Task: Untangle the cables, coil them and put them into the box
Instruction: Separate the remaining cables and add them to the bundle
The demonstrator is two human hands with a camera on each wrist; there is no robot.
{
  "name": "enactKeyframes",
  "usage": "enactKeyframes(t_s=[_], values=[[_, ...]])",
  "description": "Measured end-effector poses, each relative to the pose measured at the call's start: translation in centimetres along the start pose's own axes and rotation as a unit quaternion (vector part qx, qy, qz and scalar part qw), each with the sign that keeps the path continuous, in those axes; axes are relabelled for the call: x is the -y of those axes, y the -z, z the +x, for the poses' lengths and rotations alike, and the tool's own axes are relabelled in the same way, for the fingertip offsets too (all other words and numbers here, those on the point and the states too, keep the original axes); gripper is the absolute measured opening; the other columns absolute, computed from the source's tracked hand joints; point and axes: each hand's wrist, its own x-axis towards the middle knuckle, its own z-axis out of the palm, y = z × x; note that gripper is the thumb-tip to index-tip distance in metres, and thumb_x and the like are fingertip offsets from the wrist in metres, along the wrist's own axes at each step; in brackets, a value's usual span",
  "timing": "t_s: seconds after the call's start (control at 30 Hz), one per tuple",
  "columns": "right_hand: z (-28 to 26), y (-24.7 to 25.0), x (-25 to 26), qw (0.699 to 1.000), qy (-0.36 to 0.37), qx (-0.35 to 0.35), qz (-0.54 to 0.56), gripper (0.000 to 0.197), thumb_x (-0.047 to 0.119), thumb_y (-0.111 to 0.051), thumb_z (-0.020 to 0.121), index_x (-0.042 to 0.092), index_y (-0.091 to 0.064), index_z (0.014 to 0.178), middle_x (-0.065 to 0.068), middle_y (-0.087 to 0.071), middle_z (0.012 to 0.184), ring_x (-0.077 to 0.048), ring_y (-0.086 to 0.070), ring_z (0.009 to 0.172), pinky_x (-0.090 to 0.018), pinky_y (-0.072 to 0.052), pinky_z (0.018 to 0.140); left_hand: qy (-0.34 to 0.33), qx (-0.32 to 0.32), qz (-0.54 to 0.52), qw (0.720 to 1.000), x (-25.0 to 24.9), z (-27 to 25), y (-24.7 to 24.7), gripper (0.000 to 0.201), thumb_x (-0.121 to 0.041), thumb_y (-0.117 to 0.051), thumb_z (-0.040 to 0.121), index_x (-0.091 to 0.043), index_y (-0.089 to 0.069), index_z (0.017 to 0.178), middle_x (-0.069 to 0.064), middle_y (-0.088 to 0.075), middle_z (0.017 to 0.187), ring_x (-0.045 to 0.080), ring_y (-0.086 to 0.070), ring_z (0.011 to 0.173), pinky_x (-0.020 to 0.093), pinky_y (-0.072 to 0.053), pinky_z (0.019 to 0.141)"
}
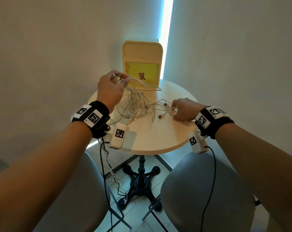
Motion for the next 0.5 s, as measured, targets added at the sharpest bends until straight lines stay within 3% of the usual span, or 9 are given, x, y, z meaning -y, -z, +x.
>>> enactKeyframes(t_s=[0.07,0.13,0.17,0.27,0.37,0.4,0.5], values=[[0.3,-0.4,0.2,1.0,-0.004,-0.027,0.013,0.037,0.018,-0.068,0.091,0.013,-0.064,0.128,-0.011,-0.066,0.116,-0.025,-0.064,0.093,-0.031,-0.053,0.075,0.001,-0.002,-0.003,1.0,0.1,-0.3,0.2,0.006,-0.016,-0.082,0.092,-0.014,-0.077,0.096,0.015,-0.076,0.098,0.016,-0.065,0.083,0.03,-0.056,0.081],[0.6,-0.7,0.6,0.998,-0.01,-0.06,0.019,0.021,0.016,-0.063,0.091,0.013,-0.068,0.111,-0.009,-0.069,0.11,-0.027,-0.067,0.09,-0.036,-0.059,0.079,0.002,-0.001,-0.01,1.0,0.1,-0.6,0.3,0.006,-0.014,-0.081,0.092,-0.013,-0.077,0.096,0.01,-0.077,0.094,0.01,-0.066,0.081,0.026,-0.056,0.08],[0.8,-0.7,0.8,0.997,-0.01,-0.078,0.021,0.011,0.017,-0.06,0.093,0.014,-0.069,0.1,-0.01,-0.071,0.104,-0.027,-0.068,0.085,-0.036,-0.059,0.075,0.001,0.0,-0.013,1.0,0.0,-0.8,0.4,0.006,-0.012,-0.081,0.092,-0.012,-0.077,0.096,0.005,-0.076,0.091,0.004,-0.066,0.079,0.021,-0.055,0.077],[1.9,-0.5,2.1,0.994,0.007,-0.097,0.048,0.019,0.019,-0.059,0.1,0.015,-0.064,0.083,-0.013,-0.073,0.094,-0.027,-0.066,0.076,-0.03,-0.049,0.065,0.004,0.007,-0.019,1.0,0.0,-1.2,0.5,0.006,-0.007,-0.079,0.093,-0.009,-0.077,0.097,0.002,-0.074,0.09,-0.006,-0.065,0.073,0.01,-0.05,0.071],[2.6,0.4,4.1,0.994,0.043,-0.075,0.073,0.014,0.014,-0.064,0.099,0.016,-0.063,0.085,-0.016,-0.074,0.103,-0.027,-0.064,0.081,-0.027,-0.046,0.066,0.009,0.02,-0.018,1.0,0.0,-1.3,0.4,0.006,-0.008,-0.081,0.092,-0.013,-0.077,0.094,0.007,-0.077,0.097,0.003,-0.068,0.082,0.012,-0.053,0.074],[2.6,0.8,4.7,0.994,0.047,-0.063,0.081,0.005,0.011,-0.064,0.098,0.015,-0.065,0.094,-0.015,-0.073,0.108,-0.027,-0.065,0.082,-0.029,-0.05,0.067,0.012,0.023,-0.018,1.0,0.1,-1.3,0.3,0.01,-0.009,-0.082,0.092,-0.017,-0.077,0.091,0.006,-0.077,0.097,0.006,-0.068,0.084,0.012,-0.053,0.074],[2.8,2.3,5.5,0.995,0.034,-0.018,0.088,0.031,0.01,-0.063,0.099,0.014,-0.062,0.129,-0.012,-0.063,0.124,-0.029,-0.073,0.092,-0.036,-0.063,0.077,0.014,0.027,-0.016,0.999,0.3,-1.3,0.4,0.019,-0.01,-0.083,0.091,-0.026,-0.074,0.084,0.001,-0.077,0.095,0.008,-0.069,0.086,0.015,-0.054,0.075]])
